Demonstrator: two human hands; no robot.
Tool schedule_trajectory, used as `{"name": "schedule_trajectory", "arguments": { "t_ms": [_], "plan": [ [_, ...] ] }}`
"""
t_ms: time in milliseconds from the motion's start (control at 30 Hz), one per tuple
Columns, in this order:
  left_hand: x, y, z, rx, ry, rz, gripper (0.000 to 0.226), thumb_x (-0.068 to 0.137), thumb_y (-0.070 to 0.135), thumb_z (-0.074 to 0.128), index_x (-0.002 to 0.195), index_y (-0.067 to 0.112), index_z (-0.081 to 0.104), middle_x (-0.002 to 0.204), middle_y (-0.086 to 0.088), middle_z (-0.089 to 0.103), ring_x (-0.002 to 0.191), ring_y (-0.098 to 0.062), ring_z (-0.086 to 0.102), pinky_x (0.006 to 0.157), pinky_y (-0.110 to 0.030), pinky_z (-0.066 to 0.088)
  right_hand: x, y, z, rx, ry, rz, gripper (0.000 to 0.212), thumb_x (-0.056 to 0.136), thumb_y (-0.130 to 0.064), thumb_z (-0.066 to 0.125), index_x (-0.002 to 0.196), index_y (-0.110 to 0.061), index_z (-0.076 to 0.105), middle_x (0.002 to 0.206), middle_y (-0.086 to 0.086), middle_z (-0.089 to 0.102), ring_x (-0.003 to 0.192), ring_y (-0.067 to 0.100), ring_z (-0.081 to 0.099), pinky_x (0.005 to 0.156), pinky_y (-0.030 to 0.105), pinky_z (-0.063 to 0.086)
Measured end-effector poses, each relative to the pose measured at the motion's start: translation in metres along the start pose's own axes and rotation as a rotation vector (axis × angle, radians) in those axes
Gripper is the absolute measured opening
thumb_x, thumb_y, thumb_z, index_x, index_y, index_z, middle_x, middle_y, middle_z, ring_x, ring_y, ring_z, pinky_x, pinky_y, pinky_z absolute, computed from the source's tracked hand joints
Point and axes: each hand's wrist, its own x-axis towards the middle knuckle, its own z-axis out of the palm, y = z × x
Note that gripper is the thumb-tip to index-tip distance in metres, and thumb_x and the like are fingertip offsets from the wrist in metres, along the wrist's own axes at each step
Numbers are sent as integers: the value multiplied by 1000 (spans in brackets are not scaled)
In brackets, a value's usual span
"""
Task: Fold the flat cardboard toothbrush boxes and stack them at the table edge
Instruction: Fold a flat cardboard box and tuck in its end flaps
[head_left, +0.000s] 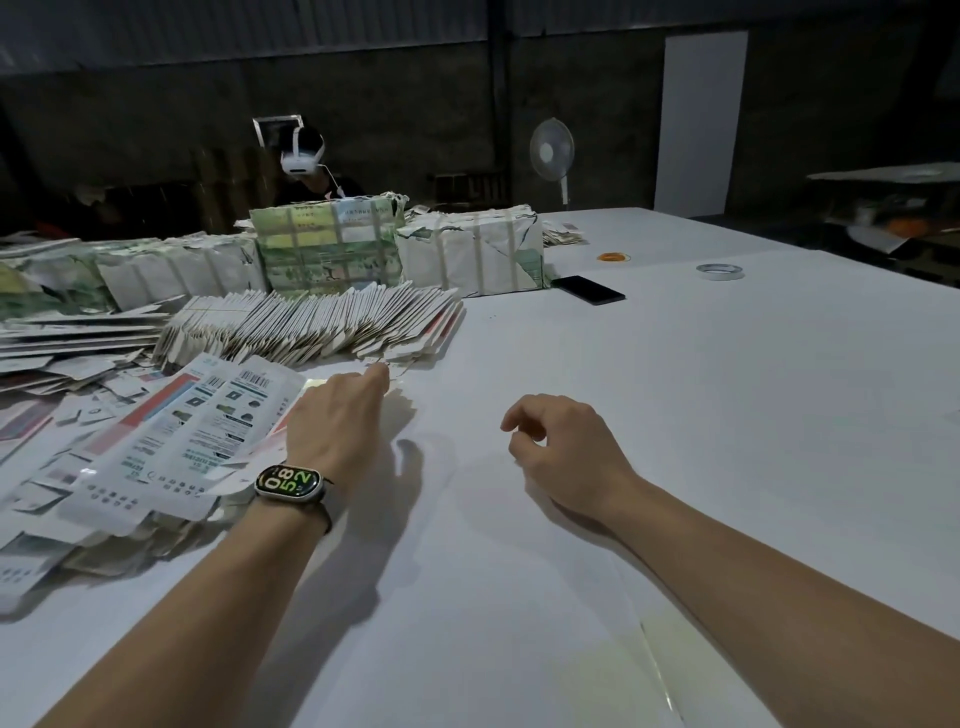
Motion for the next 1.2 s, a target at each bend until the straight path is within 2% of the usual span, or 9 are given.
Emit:
{"name": "schedule_trajectory", "arguments": {
  "t_ms": [267,367,500,567,633,733,833,1033,1200],
  "plan": [
    [-5,5,-4,-35,222,64,12,96,11,60,104,17,65,95,-7,69,81,-36,64,61,-36,39,0,-1,-1,19,-13,9,16,90,-18,57,92,-33,61,80,-15,63,89,12,58,85,35,49],
    [-6,14,-14,-247,511,248,28,83,-14,64,102,5,72,86,-16,65,70,-37,62,57,-40,48,2,-1,1,69,23,7,14,92,-21,59,101,-31,62,80,-12,62,84,10,58,83,34,48],
    [-10,42,-24,-654,696,423,19,92,-7,64,109,-1,68,95,-10,62,74,-17,60,62,-25,53,3,-1,0,294,68,26,22,96,-39,60,118,-36,55,85,-11,62,80,6,57,79,33,50],
    [-14,53,-25,-922,624,313,25,93,0,66,116,10,62,100,2,61,79,-7,63,65,-16,56,1,-5,-1,437,60,45,29,92,-52,55,118,-39,54,88,-10,62,82,5,58,75,30,53],
    [-20,62,-22,-1209,444,143,32,94,6,67,117,26,56,96,9,63,79,-9,68,62,-21,59,-2,-10,0,589,45,71,37,87,-54,50,118,-35,57,94,-6,68,83,4,63,68,29,53],
    [-32,74,-7,-1521,79,-140,38,99,13,63,129,33,53,95,1,70,77,-16,75,59,-27,59,-3,-13,2,748,43,117,38,89,-46,53,119,-23,62,106,2,75,95,22,73,81,48,59],
    [-39,82,8,-1609,-180,-244,35,104,21,55,134,37,45,93,1,79,78,-23,77,58,-29,60,-3,-12,0,707,27,134,34,92,-42,53,117,-23,64,103,1,76,91,24,74,84,52,59],
    [-40,81,10,-1589,-211,-121,31,104,20,53,122,43,43,100,2,78,81,-23,77,60,-27,59,0,-7,3,662,91,151,21,98,-34,58,118,-40,54,102,-5,76,83,17,75,78,46,62],
    [-38,80,10,-1545,-225,-48,33,96,37,47,127,46,39,104,14,76,86,-17,76,64,-24,59,-1,-8,3,568,123,145,29,88,-52,56,115,-42,56,96,-16,74,81,8,73,74,38,62]
  ]
}}
